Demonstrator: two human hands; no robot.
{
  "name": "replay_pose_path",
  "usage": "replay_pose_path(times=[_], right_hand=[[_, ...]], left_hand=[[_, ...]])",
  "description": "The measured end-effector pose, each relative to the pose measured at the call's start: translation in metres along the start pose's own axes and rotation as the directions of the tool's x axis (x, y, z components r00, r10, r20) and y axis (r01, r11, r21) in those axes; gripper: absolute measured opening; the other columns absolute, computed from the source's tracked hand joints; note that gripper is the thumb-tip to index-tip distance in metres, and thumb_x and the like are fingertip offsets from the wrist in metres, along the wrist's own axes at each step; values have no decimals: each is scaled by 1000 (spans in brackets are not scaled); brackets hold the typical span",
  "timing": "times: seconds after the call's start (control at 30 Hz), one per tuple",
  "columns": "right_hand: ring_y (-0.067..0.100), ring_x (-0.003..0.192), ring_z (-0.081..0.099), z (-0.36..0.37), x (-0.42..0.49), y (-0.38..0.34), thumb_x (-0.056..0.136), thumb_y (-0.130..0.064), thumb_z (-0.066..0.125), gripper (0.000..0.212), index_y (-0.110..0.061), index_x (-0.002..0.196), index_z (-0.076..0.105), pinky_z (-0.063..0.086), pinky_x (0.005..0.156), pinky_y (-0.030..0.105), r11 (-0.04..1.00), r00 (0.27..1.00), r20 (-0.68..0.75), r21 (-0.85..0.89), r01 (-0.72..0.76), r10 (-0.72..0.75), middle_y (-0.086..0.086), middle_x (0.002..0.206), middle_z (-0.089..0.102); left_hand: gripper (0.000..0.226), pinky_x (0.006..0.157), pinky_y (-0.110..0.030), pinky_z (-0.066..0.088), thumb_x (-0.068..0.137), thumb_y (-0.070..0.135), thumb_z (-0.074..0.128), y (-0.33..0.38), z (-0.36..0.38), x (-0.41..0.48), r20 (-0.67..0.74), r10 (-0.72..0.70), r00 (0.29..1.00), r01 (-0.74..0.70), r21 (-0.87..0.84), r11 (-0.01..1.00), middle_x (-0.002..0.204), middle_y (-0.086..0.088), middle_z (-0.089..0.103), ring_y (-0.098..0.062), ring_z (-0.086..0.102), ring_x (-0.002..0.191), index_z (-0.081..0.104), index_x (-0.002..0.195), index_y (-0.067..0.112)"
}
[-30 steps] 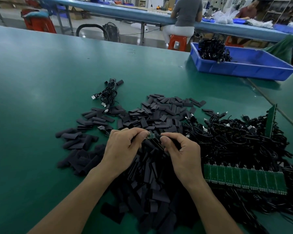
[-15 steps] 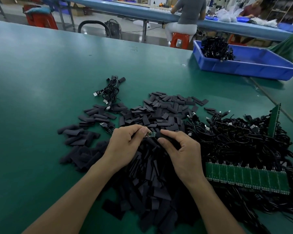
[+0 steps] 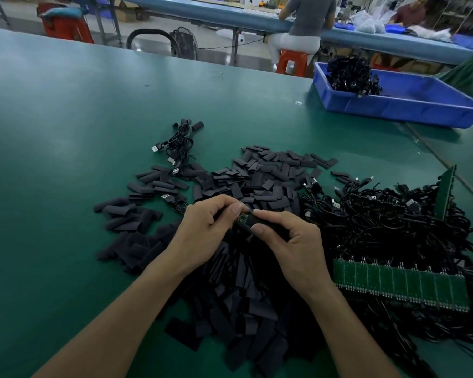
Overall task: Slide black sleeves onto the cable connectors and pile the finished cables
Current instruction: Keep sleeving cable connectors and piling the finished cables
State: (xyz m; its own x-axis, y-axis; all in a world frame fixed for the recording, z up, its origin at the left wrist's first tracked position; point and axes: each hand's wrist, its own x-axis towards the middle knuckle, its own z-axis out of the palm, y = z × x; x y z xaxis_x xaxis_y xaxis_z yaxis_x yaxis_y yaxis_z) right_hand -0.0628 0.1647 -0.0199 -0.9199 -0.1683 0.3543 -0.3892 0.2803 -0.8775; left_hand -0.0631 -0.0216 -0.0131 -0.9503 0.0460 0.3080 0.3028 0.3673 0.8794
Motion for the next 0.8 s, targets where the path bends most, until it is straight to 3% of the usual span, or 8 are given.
replay_pose_path(times=[0.07, 0.13, 0.27, 0.33, 0.47, 0.6, 0.73, 0.8], right_hand=[[1, 100, 68, 1, 0, -1, 81, -43, 71, 27, -40, 107, 71, 53, 85, 18, 1000, 1000, 4, 10, -14, 14, -20, 102, 72], [-1, 101, 67, 3, 0, -2, 80, -45, 70, 27, -40, 107, 70, 54, 87, 20, 999, 1000, 10, -30, -12, 13, -20, 101, 72], [-6, 101, 65, 5, -1, 0, 84, -43, 68, 31, -29, 110, 74, 50, 87, 13, 995, 999, -30, -100, 21, -24, -23, 103, 69], [-6, 101, 65, 4, -1, 0, 85, -43, 67, 30, -27, 109, 75, 49, 86, 11, 994, 998, -62, -106, 24, -31, -23, 103, 69], [-5, 99, 66, 3, -2, 0, 87, -39, 67, 25, -27, 107, 75, 51, 86, 13, 993, 993, -116, -116, 24, -37, -20, 102, 71], [-2, 94, 68, 3, -2, 0, 89, -36, 66, 20, -26, 104, 76, 54, 80, 17, 993, 991, -126, -115, 22, -37, -20, 98, 71], [-1, 84, 68, 2, -2, 1, 91, -26, 71, 13, -32, 102, 73, 51, 74, 12, 993, 992, -123, -114, 16, -30, -19, 94, 72], [-1, 89, 68, 2, -1, 1, 90, -26, 71, 15, -31, 104, 73, 49, 78, 10, 992, 993, -115, -119, 27, -40, -17, 97, 72]], left_hand=[[14, 59, -24, 45, 101, 26, 56, -2, 1, 0, 1, 7, 1000, -7, -7, 1000, 68, 7, 61, -11, 55, 62, 67, 92, 29], [12, 61, -20, 47, 100, 25, 58, -3, 4, 0, 27, 4, 1000, -4, -16, 1000, 71, 10, 62, -5, 57, 64, 63, 90, 28], [13, 66, -40, 52, 103, 29, 51, 0, 7, -2, 45, 12, 999, -12, -16, 1000, 73, 10, 68, -20, 63, 67, 58, 92, 26], [21, 62, -44, 50, 103, 35, 47, 1, 8, -2, 9, 21, 1000, -21, 29, 999, 70, 3, 67, -19, 60, 60, 58, 90, 22], [30, 56, -26, 30, 102, 36, 50, -1, 7, -1, -57, 19, 998, -6, 217, 976, 55, 8, 46, -9, 39, 50, 54, 78, 19], [35, 50, -16, 29, 100, 33, 56, -2, 5, 0, -65, 5, 998, 8, 207, 978, 48, 9, 44, -9, 41, 45, 61, 71, 14], [32, 59, -19, 30, 101, 30, 55, -3, 5, 0, -25, 6, 1000, 0, 219, 976, 49, 16, 48, -4, 46, 54, 69, 75, 17], [30, 59, -16, 29, 101, 29, 55, -3, 5, 0, -13, 7, 1000, -4, 200, 980, 53, 22, 51, 0, 47, 55, 69, 77, 16]])
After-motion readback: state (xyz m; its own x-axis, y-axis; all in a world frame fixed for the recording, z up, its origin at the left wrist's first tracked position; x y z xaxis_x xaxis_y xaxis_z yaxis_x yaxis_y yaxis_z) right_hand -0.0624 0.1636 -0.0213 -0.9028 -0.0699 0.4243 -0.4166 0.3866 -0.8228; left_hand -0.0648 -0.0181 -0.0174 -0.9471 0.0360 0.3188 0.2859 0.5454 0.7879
